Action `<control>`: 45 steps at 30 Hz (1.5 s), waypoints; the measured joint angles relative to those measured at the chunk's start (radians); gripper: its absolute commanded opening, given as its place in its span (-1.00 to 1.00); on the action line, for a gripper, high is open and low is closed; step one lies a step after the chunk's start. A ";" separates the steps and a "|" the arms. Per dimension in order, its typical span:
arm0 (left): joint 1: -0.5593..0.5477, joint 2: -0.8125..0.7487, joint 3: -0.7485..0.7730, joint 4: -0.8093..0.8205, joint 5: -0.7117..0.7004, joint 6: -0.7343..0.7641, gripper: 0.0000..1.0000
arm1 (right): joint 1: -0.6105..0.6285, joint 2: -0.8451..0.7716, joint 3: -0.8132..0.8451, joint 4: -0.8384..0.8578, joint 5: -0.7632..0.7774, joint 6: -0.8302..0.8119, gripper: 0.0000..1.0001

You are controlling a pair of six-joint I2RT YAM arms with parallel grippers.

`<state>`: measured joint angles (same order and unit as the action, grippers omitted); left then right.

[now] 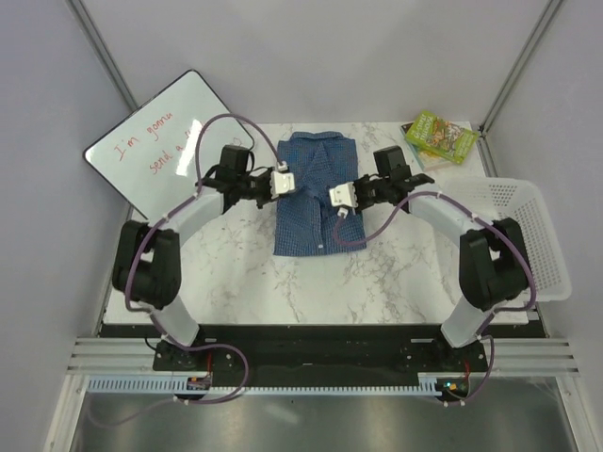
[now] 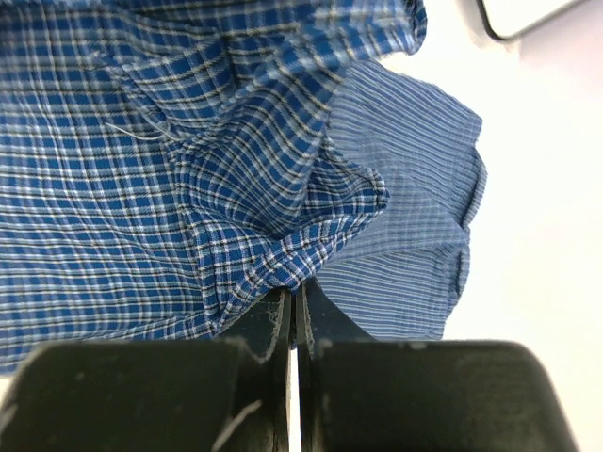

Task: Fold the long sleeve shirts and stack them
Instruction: Fold the shirt

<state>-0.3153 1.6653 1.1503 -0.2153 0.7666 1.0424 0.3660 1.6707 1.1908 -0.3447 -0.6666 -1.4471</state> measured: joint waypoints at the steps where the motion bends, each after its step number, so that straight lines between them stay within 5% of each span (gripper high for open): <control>1: 0.005 0.043 0.039 0.008 -0.003 0.000 -0.96 | -0.011 0.035 0.030 0.011 -0.002 -0.002 -1.00; 8: 0.023 0.288 0.200 0.031 -0.059 -0.001 -0.96 | -0.053 0.249 0.129 0.082 0.004 -0.016 -1.00; 16: 0.031 0.333 0.203 0.031 -0.124 -0.001 -0.95 | -0.069 0.325 0.138 0.110 0.016 -0.016 -0.99; 18: 0.033 0.333 0.203 0.032 -0.139 -0.002 -0.83 | -0.076 0.325 0.137 0.124 0.017 -0.015 -0.62; 20: 0.034 0.333 0.203 0.032 -0.149 -0.005 -0.39 | -0.081 0.324 0.133 0.131 0.018 -0.006 -0.29; 21: 0.035 0.333 0.204 0.034 -0.157 -0.011 -0.24 | -0.081 0.323 0.132 0.135 0.021 0.000 0.07; 24: 0.036 0.333 0.220 0.035 -0.200 -0.048 0.03 | -0.087 0.311 0.130 0.146 0.054 0.046 0.46; 29: 0.072 0.286 0.239 0.012 -0.216 -0.148 0.11 | -0.132 0.216 0.135 0.148 0.099 0.203 0.38; 35: 0.077 0.127 0.238 -0.053 -0.191 -0.373 -0.09 | -0.153 0.132 0.228 0.113 0.065 0.636 -0.49; 37: 0.050 0.107 0.240 -0.075 -0.168 -0.477 -0.17 | -0.131 0.129 0.243 0.114 0.034 0.797 -0.63; 45: -0.006 0.153 0.162 -0.089 -0.129 -0.837 -0.28 | -0.055 0.177 0.153 0.103 -0.019 1.162 -0.77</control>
<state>-0.3210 1.8187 1.3125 -0.3042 0.6373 0.2050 0.3111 1.8477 1.3441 -0.2417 -0.6861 -0.2852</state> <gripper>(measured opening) 0.370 0.146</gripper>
